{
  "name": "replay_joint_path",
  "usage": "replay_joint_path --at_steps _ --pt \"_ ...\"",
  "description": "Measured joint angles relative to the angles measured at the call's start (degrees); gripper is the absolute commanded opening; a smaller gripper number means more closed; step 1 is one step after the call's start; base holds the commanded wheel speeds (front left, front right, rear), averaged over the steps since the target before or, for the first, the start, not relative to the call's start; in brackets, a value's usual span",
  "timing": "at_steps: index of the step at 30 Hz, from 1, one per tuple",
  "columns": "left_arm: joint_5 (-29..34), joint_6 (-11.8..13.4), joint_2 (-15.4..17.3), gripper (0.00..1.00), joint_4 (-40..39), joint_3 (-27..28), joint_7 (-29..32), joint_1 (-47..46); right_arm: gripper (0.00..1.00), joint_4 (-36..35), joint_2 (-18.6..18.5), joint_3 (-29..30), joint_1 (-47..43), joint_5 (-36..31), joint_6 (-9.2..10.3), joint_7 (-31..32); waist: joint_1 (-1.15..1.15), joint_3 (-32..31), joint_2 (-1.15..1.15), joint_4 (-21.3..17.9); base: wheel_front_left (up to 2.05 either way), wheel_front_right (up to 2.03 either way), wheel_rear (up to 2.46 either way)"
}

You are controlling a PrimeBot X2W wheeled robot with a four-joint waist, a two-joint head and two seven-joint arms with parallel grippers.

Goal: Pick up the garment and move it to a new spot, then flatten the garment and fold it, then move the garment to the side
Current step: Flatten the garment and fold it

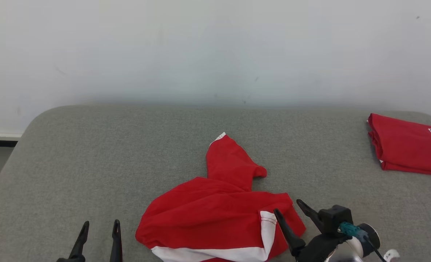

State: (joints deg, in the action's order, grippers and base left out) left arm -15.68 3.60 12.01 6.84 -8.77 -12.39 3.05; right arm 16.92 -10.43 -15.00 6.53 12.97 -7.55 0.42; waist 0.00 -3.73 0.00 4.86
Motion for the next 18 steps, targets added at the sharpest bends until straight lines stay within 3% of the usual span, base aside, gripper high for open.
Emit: replay_joint_path --at_steps 13,14,15,16,17,18 --pt "-0.8 -0.6 -0.8 1.00 1.4 -1.9 0.4 0.1 1.00 13.6 -4.3 -9.6 8.2 4.1 0.00 4.7 0.00 0.7 0.00 5.2 0.00 0.00 0.00" --pt "-0.8 -0.7 -0.9 1.00 1.5 -2.0 0.3 0.1 0.96 14.7 -4.3 -9.8 8.7 4.3 0.00 4.7 0.00 0.8 0.00 5.5 0.00 0.00 0.00" --pt "-0.9 -0.7 -0.9 1.00 1.7 -2.0 0.2 0.0 0.53 15.8 -4.4 -10.1 9.2 4.6 0.00 4.8 0.00 0.9 0.00 5.8 0.00 0.00 0.00" --pt "-1.0 -0.9 -0.9 1.00 1.9 -2.1 0.1 -0.2 0.36 16.8 -4.4 -10.6 9.6 4.6 0.00 5.0 0.00 1.0 0.00 6.0 0.00 0.00 0.00" --pt "-1.1 -1.0 -0.9 1.00 2.1 -2.1 0.0 -0.3 0.00 17.6 -4.3 -10.6 9.9 4.6 0.00 4.3 0.00 1.2 0.00 6.2 0.00 0.00 0.00" --pt "-1.1 -1.0 -1.0 1.00 2.3 -2.0 -0.2 -0.4 0.00 18.2 -4.2 -10.4 10.2 4.7 0.00 3.5 0.00 1.3 0.00 6.3 0.00 0.00 0.00"
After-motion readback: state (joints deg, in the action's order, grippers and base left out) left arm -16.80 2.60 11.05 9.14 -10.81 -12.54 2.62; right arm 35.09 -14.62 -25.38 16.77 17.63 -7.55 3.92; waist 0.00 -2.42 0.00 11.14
